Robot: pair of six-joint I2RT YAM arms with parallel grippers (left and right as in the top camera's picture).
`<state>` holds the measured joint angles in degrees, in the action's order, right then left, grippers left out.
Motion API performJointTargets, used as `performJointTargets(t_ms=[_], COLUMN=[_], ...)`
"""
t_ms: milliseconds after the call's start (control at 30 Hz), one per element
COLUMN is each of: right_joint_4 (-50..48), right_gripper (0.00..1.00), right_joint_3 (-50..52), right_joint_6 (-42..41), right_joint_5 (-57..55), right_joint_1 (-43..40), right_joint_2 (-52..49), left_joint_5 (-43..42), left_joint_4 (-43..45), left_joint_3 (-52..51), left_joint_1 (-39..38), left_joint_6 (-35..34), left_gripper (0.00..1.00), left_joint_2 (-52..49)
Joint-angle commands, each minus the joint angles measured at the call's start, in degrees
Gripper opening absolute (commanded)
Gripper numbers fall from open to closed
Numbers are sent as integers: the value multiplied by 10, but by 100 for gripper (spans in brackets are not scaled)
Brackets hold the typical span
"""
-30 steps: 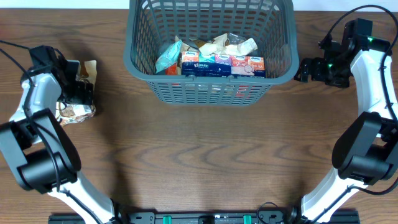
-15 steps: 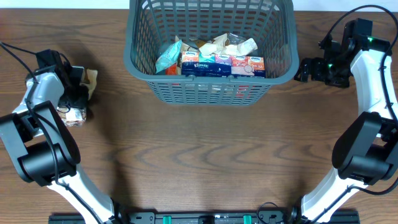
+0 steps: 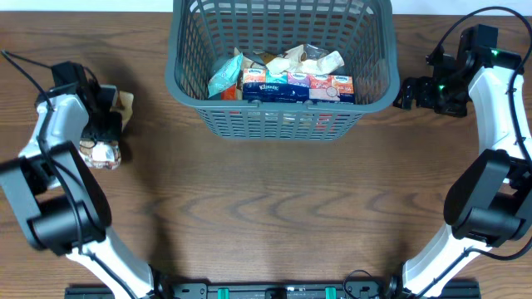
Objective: Pack container
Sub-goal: 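Grasp the PanTree bag with the left gripper and lift it, then carry the PanTree bag into the basket and open the left gripper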
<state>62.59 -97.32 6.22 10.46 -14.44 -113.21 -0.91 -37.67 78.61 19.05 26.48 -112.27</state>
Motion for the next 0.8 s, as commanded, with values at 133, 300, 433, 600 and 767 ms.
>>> performJointTargets(t_ms=[133, 300, 433, 600, 767], right_joint_4=[0, -1, 0, 0, 4], right_gripper=[99, 99, 99, 99, 99], right_joint_3=[5, 5, 5, 5, 5], right_joint_6=[-7, -3, -2, -2, 1], right_joint_5=[-2, -2, -2, -2, -2], right_joint_1=[10, 10, 10, 10, 10], right_joint_2=[-1, -1, -1, -1, -1], left_joint_5=[-1, -1, -2, -2, -2], left_joint_4=[10, 22, 36, 44, 99], left_joint_3=[5, 5, 6, 21, 45], left_joint_1=[-35, -62, -113, -205, -285], left_joint_6=[-11, -10, 28, 138, 208], left_gripper=[6, 6, 6, 6, 6], left_joint_2=[184, 291, 351, 377, 377])
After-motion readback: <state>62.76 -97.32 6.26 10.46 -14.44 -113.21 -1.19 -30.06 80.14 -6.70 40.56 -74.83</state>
